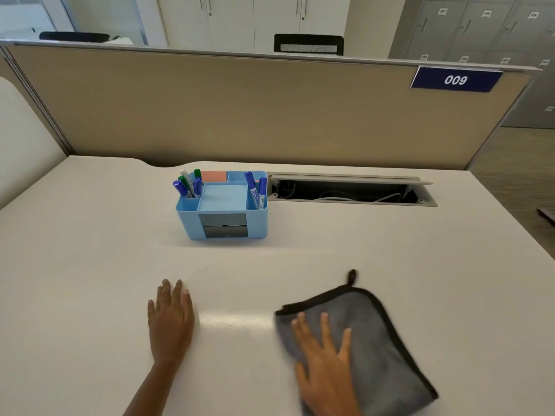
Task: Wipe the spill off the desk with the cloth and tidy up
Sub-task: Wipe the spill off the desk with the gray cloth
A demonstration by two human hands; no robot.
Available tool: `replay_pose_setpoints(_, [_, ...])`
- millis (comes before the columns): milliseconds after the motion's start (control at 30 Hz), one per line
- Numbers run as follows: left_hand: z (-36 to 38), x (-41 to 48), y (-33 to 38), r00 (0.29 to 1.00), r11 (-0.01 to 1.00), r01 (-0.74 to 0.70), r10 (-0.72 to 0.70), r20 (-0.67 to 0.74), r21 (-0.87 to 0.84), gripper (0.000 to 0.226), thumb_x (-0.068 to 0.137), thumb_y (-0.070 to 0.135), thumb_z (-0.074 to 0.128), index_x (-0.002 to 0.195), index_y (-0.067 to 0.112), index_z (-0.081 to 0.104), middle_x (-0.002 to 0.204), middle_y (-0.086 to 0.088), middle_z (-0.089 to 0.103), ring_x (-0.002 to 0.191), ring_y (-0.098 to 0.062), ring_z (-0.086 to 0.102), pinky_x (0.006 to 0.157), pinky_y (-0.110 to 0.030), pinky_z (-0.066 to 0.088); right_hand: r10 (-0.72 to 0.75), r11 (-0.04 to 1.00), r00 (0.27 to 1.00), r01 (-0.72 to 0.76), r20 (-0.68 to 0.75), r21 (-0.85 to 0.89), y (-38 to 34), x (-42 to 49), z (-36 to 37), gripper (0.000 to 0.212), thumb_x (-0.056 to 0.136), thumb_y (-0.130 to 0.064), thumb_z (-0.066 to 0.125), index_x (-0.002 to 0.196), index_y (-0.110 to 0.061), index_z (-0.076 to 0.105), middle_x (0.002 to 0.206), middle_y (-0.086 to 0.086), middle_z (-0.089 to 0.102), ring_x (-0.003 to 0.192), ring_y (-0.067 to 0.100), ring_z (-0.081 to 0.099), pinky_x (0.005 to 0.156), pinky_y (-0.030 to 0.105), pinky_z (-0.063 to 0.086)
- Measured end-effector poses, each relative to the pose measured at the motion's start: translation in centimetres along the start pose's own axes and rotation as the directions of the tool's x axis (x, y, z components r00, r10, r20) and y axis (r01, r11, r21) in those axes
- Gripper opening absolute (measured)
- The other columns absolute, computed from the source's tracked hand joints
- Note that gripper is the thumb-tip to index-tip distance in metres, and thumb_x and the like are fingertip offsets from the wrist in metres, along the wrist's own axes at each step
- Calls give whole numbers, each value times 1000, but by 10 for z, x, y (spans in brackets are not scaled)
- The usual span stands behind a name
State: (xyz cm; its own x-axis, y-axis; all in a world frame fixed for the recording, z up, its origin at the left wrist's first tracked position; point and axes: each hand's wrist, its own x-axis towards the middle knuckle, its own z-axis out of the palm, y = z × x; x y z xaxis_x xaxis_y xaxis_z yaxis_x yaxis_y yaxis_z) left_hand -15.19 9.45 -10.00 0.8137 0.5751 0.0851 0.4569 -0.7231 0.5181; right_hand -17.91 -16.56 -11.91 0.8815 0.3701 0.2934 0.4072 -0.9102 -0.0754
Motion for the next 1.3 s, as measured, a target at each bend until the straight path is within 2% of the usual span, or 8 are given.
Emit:
replay_pose_setpoints(167, [0,3,-2,1000,1000,12,-12,22,-20,42,98,18,26,137,6,37,150,-17,28,142,-28,21,117,-43,10,-187,980,966,196,177,-34,-80,0,7,46,73,-48,35,116,-38,50,139,-9,41,143,26,12,111,60,4])
replay_pose_setpoints(300, [-1,3,-3,1000,999,11,-10,16,-45,41,98,15,27,136,5,37,150,-18,28,142,-28,21,117,-42,9,-274,960,948,279,160,-9,-77,9,9,70,60,-53,52,126,-31,44,134,-14,52,139,31,9,105,64,-2])
replay_pose_setpoints(467, [-1,1,-2,1000,997,4,-4,-6,-79,45,97,22,23,135,5,39,149,-17,30,141,-28,23,117,-41,9,23,1000,997,-22,71,-14,-24,46,-10,64,61,-38,39,120,-24,58,127,-10,60,120,26,53,93,68,29])
replay_pose_setpoints(600, [-1,0,-2,1000,997,-7,5,-18,-78,61,87,32,15,134,4,40,148,-19,32,140,-30,25,117,-43,12,296,955,946,-292,131,-46,62,40,-14,65,66,-32,34,130,-21,37,124,0,64,113,35,59,78,76,36])
replay_pose_setpoints(833, [0,0,-2,1000,998,-8,7,-27,-54,61,87,32,14,134,4,41,148,-20,32,140,-31,25,116,-43,12,316,947,948,-317,-29,-43,78,-34,-17,68,82,-28,21,145,-33,-2,153,-22,-13,143,18,6,91,68,26])
replay_pose_setpoints(1033, [2,0,-2,1000,999,-2,1,-17,-48,52,92,26,20,134,3,40,148,-21,32,140,-32,25,116,-46,13,20,999,999,-19,27,-30,-1,-28,-1,101,51,-39,42,145,-30,7,156,-14,-6,144,21,-5,108,59,-3])
replay_pose_setpoints(1167, [1,0,-1,1000,997,10,-10,-7,-77,46,96,23,22,135,4,39,149,-19,30,141,-30,23,117,-43,10,-239,971,966,237,96,31,-60,-2,1,70,54,-43,44,123,-29,46,145,-9,34,137,31,14,100,63,5])
replay_pose_setpoints(1300, [1,2,-5,1000,993,14,-13,13,-116,43,98,18,21,138,7,34,151,-15,26,143,-26,18,118,-40,7,-249,967,944,229,215,115,-97,40,-9,60,61,-45,39,118,-32,54,129,-17,57,125,26,34,97,63,6])
